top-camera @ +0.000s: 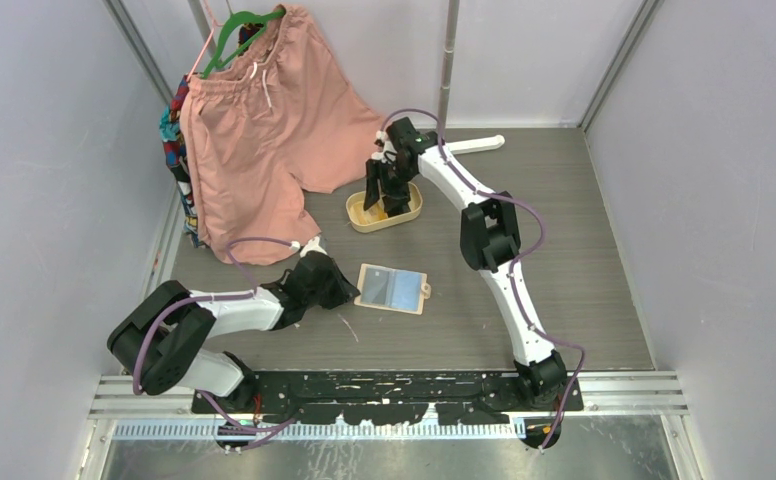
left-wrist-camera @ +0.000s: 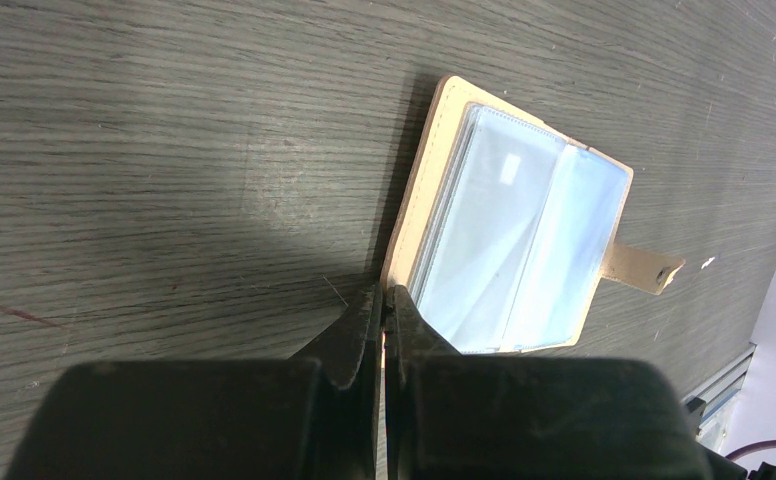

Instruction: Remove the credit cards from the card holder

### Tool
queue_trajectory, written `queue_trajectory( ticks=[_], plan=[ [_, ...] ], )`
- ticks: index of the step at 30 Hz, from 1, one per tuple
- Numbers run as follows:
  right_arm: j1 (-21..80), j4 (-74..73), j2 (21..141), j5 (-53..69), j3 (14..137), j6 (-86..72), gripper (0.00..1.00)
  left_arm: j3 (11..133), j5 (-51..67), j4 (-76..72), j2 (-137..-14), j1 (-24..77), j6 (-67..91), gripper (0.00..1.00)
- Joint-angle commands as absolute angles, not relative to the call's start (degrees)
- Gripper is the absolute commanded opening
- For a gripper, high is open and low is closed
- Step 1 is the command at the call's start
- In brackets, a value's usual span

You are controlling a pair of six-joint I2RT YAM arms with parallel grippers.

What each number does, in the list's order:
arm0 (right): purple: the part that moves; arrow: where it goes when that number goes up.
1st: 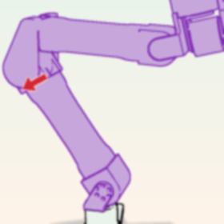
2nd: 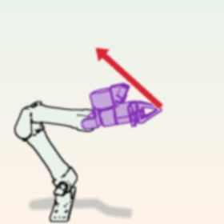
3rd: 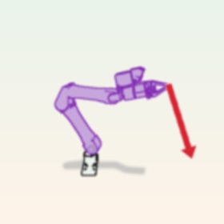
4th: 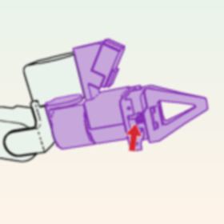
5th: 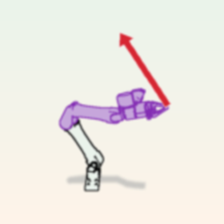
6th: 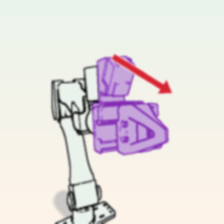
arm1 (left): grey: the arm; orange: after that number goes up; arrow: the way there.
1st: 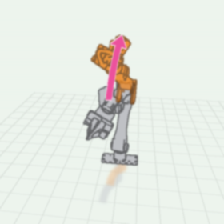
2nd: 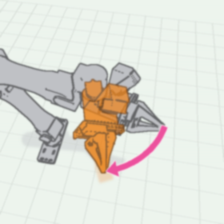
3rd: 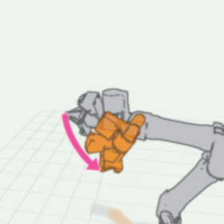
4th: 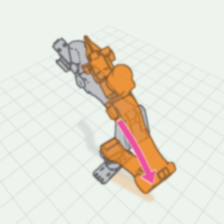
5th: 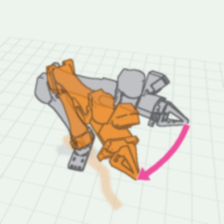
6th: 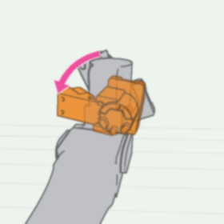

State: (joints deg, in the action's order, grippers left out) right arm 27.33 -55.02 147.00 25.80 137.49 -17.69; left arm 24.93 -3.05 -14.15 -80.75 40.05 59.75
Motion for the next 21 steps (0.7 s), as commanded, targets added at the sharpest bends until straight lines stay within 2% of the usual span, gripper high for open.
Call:
queue_trajectory(
  ticks=[1,16,21],
  plan=[
    [27.7,-53.4,147.6,25.9,139.4,-17.9,0.65,24.1,-4.9,-12.0,-81.2,39.7,58.5,0.00],
    [28.2,-52.1,148.4,28.1,139.4,-19.2,0.65,24.2,-4.6,-12.2,-81.8,39.6,58.6,0.00],
    [27.9,-53.3,146.6,23.8,139.8,-17.8,0.65,24.5,-4.5,-12.1,-81.7,39.6,58.5,0.00]
  ],
)
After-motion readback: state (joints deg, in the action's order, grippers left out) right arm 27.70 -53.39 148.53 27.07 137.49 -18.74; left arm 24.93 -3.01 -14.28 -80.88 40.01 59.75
